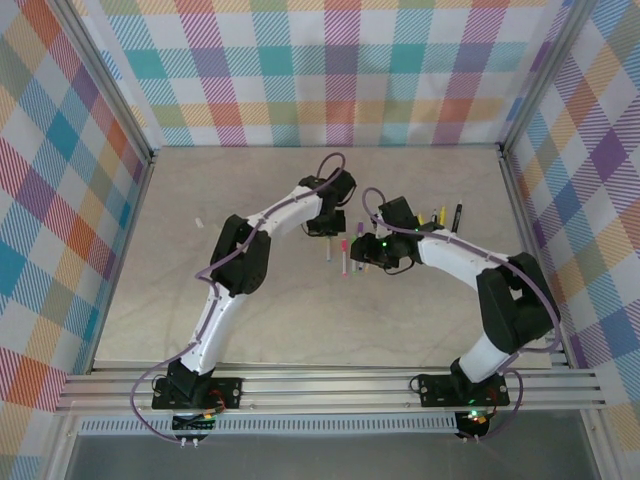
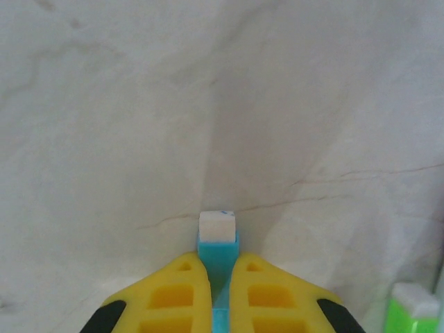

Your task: Open the pen caps

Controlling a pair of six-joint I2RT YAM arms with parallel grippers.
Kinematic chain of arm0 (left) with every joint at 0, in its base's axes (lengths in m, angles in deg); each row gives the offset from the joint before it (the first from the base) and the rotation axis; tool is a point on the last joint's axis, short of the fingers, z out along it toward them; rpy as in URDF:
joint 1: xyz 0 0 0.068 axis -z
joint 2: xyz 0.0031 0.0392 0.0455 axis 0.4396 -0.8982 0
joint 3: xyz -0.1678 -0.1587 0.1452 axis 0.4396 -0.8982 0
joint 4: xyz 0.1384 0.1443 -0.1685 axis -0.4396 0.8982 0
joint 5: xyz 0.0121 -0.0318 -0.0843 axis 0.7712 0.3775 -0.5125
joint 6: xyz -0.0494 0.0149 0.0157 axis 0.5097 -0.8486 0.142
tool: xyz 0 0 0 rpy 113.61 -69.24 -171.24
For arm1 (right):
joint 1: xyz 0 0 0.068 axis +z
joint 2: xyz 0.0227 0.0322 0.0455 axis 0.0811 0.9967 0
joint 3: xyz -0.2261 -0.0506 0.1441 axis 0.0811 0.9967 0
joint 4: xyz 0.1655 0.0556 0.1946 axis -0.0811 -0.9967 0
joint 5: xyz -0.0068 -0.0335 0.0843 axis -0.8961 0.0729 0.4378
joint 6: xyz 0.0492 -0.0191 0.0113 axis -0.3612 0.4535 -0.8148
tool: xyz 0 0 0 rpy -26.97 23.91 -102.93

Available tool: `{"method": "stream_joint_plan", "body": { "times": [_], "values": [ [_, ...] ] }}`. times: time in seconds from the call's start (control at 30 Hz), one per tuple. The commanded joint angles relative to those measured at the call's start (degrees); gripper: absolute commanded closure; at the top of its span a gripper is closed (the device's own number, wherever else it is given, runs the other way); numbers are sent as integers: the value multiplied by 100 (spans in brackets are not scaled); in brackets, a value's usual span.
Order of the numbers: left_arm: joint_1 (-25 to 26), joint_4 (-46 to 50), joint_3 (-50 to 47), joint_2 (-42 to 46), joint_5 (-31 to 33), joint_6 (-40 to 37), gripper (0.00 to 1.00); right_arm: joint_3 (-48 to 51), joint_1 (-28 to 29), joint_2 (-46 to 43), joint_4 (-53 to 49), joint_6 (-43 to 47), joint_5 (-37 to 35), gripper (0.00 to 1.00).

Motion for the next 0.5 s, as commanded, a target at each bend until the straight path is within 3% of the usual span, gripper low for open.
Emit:
{"method": "stream_joint_plan", "body": {
  "times": [0.0, 0.27, 0.47],
  "values": [
    [-258, -70, -292, 620, -572, -2, 100, -215, 18, 309, 666, -218, 744, 53],
    [-314, -484, -801, 1128, -1308, 220, 100, -346, 42, 897, 1772, -786, 1589, 53],
    [-278, -738, -1093, 1319, -1515, 381, 100, -609, 157, 1156, 1991, -948, 1765, 53]
  ]
}}
